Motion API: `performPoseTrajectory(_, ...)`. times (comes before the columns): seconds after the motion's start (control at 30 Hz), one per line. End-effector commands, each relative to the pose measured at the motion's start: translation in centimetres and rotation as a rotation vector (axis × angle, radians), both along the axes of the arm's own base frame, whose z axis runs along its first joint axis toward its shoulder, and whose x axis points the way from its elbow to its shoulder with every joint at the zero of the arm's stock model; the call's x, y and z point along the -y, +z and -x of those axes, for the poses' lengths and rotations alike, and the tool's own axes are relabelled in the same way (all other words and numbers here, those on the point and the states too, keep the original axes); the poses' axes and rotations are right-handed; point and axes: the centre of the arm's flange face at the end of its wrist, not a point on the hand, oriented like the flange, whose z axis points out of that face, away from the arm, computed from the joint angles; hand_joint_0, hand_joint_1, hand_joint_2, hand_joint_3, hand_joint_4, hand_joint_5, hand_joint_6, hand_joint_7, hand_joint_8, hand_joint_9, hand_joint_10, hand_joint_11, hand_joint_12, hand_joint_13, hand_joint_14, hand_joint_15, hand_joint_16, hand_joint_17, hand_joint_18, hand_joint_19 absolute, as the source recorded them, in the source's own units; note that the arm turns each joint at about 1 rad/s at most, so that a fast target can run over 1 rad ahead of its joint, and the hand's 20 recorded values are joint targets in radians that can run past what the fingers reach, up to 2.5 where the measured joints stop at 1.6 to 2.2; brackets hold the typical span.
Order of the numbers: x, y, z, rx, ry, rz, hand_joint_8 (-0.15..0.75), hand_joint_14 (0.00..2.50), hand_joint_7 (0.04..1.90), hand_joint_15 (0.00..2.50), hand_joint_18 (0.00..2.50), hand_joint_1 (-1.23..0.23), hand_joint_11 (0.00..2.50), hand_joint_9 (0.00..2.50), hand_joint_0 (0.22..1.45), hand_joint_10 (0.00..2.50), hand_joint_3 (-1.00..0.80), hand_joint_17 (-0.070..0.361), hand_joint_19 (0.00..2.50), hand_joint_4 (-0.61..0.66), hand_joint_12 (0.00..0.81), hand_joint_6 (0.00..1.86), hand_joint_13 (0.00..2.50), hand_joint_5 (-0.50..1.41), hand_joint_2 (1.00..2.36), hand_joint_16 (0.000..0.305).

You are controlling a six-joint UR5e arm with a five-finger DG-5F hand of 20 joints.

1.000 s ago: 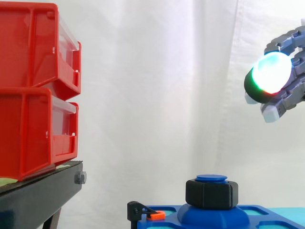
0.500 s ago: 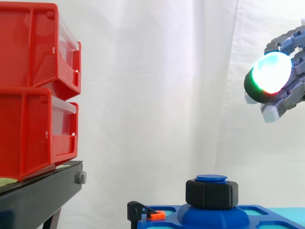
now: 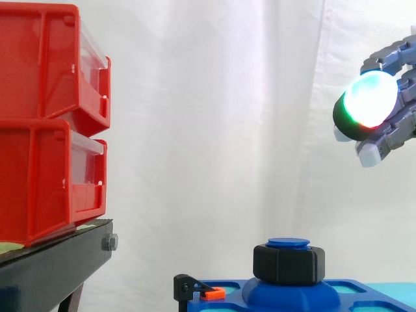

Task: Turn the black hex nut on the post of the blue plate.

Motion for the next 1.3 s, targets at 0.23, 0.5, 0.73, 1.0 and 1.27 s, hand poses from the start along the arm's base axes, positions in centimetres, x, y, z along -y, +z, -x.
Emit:
performPoseTrajectory(0.23, 0.00, 0.00, 0.00, 0.000, 0.000, 0.000, 0.212, 0.01, 0.73, 0.25, 0.02, -0.51, 0.00, 0.05, 0.46, 0.00, -0.50, 0.159, 0.07, 0.12, 0.369, 0.50, 0.44, -0.24, 1.00, 0.071)
performPoseTrajectory(0.5, 0.00, 0.09, 0.04, 0.001, 0.000, 0.000, 0.214, 0.01, 0.74, 0.19, 0.00, -0.52, 0.00, 0.07, 0.46, 0.00, -0.50, 0.161, 0.05, 0.12, 0.386, 0.50, 0.40, -0.24, 1.00, 0.072)
performPoseTrajectory(0.73, 0.00, 0.00, 0.00, 0.000, 0.000, 0.000, 0.219, 0.01, 0.74, 0.18, 0.03, -0.52, 0.00, 0.07, 0.46, 0.00, -0.50, 0.162, 0.06, 0.13, 0.362, 0.50, 0.45, -0.24, 1.00, 0.072)
performPoseTrajectory(1.0, 0.01, 0.00, 0.00, 0.000, -0.001, 0.000, 0.219, 0.01, 0.73, 0.18, 0.08, -0.53, 0.00, 0.11, 0.47, 0.00, -0.50, 0.158, 0.10, 0.13, 0.364, 0.50, 0.43, -0.24, 1.00, 0.070)
performPoseTrajectory(1.27, 0.01, 0.00, 0.00, 0.000, -0.001, 0.000, 0.224, 0.00, 0.72, 0.13, 0.14, -0.54, 0.00, 0.14, 0.47, 0.00, -0.50, 0.159, 0.09, 0.13, 0.375, 0.50, 0.43, -0.23, 1.00, 0.071)
